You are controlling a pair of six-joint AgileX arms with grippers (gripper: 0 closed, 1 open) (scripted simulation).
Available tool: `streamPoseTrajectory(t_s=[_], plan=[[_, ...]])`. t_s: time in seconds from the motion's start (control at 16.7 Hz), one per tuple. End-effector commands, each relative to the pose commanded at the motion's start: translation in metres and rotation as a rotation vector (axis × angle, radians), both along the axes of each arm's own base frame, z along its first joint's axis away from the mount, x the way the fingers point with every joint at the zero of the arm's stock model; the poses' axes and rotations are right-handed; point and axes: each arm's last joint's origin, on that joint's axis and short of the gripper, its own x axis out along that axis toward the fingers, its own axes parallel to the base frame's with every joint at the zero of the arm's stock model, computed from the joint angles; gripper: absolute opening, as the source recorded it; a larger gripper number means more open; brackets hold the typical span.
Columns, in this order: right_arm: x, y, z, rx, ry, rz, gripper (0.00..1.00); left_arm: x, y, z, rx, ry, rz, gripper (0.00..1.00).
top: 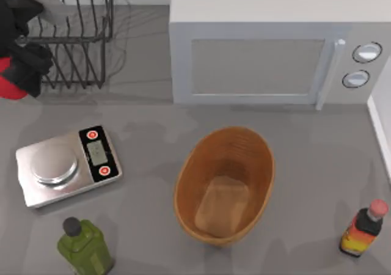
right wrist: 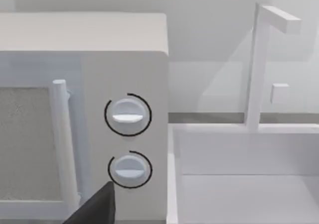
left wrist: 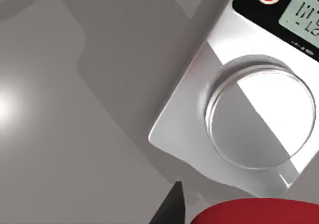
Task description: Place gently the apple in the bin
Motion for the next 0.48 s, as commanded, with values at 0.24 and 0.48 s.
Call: streamPoseTrajectory(t_s=[0.24, 0.48], plan=[[0.0, 0.0, 0.0, 0.0, 0.0, 0.0, 1.0, 0.008, -0.068, 0.004, 0.044, 0.025, -0.184, 0.0], [0.0, 0.0, 0.0, 0.0, 0.0, 0.0, 1.0, 0.001, -0.145, -0.002, 0.082, 0.091, -0.397, 0.0]])
